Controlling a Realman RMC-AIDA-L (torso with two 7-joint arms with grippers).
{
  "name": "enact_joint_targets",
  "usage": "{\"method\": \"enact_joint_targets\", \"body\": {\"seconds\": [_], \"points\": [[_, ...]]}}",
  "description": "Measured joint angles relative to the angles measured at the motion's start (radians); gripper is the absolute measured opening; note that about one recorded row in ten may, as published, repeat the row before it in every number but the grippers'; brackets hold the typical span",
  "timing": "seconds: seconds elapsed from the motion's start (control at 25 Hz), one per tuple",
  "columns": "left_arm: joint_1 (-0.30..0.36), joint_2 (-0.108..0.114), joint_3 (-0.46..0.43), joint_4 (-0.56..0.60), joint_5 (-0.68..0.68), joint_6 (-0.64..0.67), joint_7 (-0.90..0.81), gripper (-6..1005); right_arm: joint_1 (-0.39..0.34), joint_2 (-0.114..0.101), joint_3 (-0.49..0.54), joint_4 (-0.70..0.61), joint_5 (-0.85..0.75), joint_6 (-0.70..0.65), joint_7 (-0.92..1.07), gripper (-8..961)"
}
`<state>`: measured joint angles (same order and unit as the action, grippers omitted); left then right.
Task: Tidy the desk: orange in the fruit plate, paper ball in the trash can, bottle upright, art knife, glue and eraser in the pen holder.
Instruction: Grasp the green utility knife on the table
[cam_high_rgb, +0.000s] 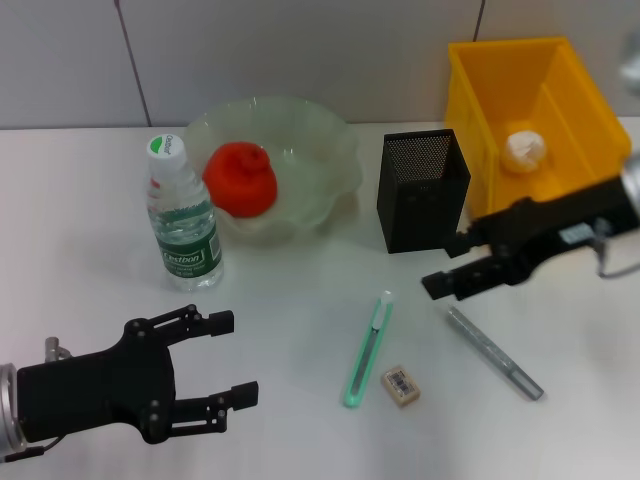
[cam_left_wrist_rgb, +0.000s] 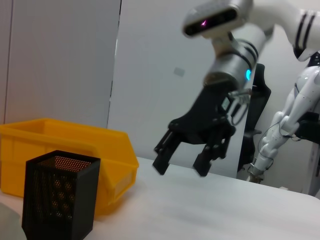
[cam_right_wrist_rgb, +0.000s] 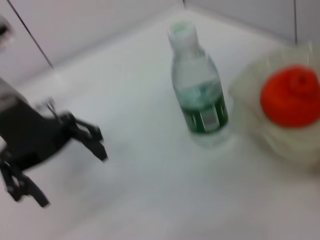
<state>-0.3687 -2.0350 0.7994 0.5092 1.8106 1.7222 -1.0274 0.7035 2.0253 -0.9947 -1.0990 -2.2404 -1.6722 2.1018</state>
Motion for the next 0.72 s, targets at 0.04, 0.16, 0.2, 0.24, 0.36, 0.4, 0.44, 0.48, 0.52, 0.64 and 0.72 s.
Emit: {"method": "enact_joint_targets", "body": {"seconds": [0.04, 0.16, 0.2, 0.24, 0.36, 0.4, 0.44, 0.48, 0.52, 0.64, 0.72], "points": [[0.000, 0.000, 0.000, 0.000, 0.000, -0.001, 0.000, 852, 0.032, 0.001, -0.019, -0.003, -0.039, 0.000, 0.041, 748], [-0.006, -0.002, 0.001, -0.001, 0.000, -0.007, 0.001, 852, 0.135, 0.017, -0.073, 0.021, -0.167, 0.003, 0.126, 748], [-0.008, -0.003, 0.001, -0.001, 0.000, -0.009, 0.001, 852, 0.163, 0.025, -0.088, 0.033, -0.201, 0.004, 0.135, 748], [-0.009, -0.003, 0.001, -0.001, 0.000, -0.013, 0.001, 852, 0.188, 0.036, -0.100, 0.049, -0.239, 0.013, 0.140, 748], [-0.011, -0.003, 0.001, -0.001, 0.000, -0.023, 0.001, 852, 0.247, 0.054, -0.161, 0.098, -0.312, 0.052, 0.138, 748], [-0.011, -0.004, 0.000, -0.001, 0.000, -0.025, 0.001, 852, 0.256, 0.055, -0.190, 0.109, -0.318, 0.068, 0.133, 747], [-0.012, -0.004, 0.000, -0.001, 0.000, -0.029, 0.001, 852, 0.262, 0.055, -0.225, 0.116, -0.320, 0.092, 0.130, 747], [-0.012, -0.005, 0.000, -0.002, -0.001, -0.032, 0.001, 852, 0.267, 0.055, -0.291, 0.124, -0.322, 0.132, 0.125, 747], [-0.012, -0.005, 0.000, -0.002, -0.001, -0.035, 0.001, 852, 0.267, 0.055, -0.291, 0.124, -0.322, 0.132, 0.125, 747], [-0.014, -0.007, -0.001, 0.001, -0.006, -0.039, -0.008, 852, 0.272, 0.055, -0.322, 0.125, -0.328, 0.161, 0.125, 747], [-0.018, -0.007, -0.002, 0.007, -0.011, -0.039, -0.026, 853, 0.254, 0.053, -0.291, 0.099, -0.326, 0.145, 0.128, 747]]}}
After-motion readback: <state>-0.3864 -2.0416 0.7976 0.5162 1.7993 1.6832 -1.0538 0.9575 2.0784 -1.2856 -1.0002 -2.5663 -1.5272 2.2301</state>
